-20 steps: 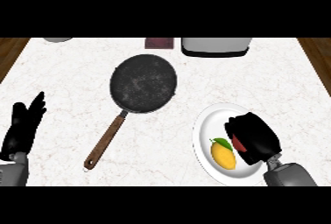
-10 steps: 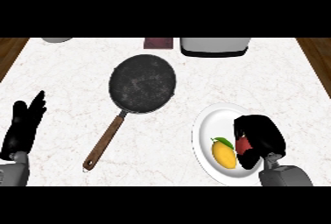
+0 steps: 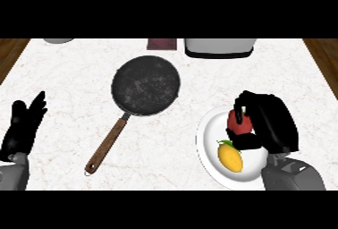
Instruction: Pick the bell pepper from the plate and place it in the pan
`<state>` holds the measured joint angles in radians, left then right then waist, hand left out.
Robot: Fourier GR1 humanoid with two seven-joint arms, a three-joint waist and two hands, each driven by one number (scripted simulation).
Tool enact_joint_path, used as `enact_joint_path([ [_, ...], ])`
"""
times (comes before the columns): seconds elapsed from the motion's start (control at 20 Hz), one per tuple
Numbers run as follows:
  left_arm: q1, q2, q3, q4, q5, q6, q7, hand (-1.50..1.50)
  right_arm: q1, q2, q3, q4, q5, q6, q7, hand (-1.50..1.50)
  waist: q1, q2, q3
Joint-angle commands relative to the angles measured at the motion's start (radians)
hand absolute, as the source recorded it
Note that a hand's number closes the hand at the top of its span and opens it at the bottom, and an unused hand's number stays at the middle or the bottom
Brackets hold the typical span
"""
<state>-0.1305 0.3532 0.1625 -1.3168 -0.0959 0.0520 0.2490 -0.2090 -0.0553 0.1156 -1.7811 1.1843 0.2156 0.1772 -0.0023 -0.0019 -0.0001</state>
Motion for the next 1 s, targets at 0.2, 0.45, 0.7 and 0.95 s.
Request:
enact_joint_path([
  [0.2, -0.073, 0.022, 0.027, 0.062, 0.004, -0.036, -0.002, 0.00, -0.242, 0.054, 0.090, 0.101, -0.082, -0.068, 0.195, 1.50, 0.009, 0.003, 0.000],
  [0.45, -0.030, -0.005, 0.032, 0.092, 0.000, -0.030, -0.069, 0.00, -0.384, 0.055, 0.117, 0.365, -0.191, -0.258, 0.246, 1.50, 0.018, 0.005, 0.000],
  [0.7, -0.027, -0.035, -0.015, 0.023, -0.040, -0.003, -0.028, 0.00, -0.598, 0.055, 0.102, 0.639, -0.367, -0.384, 0.278, 1.50, 0.038, 0.009, 0.000],
  [0.95, -0.014, -0.052, -0.045, -0.034, -0.053, -0.004, 0.000, 0.00, -0.712, 0.055, 0.126, 0.950, -0.479, -0.572, 0.204, 1.50, 0.074, 0.016, 0.001],
])
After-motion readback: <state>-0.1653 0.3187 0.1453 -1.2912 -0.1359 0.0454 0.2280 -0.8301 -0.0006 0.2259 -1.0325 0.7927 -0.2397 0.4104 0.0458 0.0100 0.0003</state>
